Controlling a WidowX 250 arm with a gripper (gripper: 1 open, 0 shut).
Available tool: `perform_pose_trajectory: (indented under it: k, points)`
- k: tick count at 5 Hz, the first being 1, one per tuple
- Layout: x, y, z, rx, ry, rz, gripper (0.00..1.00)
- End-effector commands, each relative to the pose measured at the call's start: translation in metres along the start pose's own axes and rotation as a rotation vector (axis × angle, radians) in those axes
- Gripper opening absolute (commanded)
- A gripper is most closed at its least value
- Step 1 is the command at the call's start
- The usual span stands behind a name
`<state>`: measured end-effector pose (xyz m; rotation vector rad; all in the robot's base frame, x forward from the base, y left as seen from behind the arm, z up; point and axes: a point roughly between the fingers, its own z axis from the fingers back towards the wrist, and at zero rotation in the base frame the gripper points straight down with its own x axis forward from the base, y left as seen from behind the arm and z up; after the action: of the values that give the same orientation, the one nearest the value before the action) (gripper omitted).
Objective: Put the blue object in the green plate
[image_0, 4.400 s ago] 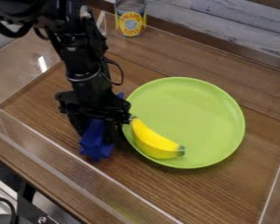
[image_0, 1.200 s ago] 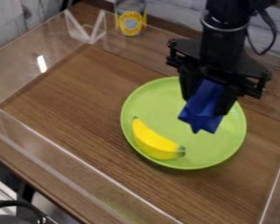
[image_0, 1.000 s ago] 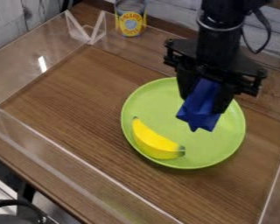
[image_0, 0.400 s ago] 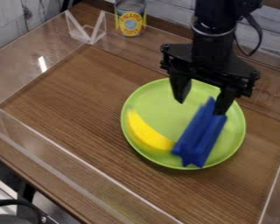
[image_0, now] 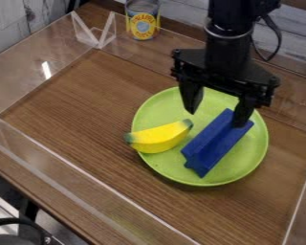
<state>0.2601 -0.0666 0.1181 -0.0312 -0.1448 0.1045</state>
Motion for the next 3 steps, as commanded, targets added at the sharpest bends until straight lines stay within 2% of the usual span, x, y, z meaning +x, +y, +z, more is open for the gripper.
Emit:
perform_pose_trajectory:
  k: [1, 3]
  points:
    - [0.0042, 0.0001, 0.0065, -0.013, -0.024, 0.01, 1.0]
    - [0.0029, -0.0004, 0.0053, -0.02, -0.01, 0.014, 1.0]
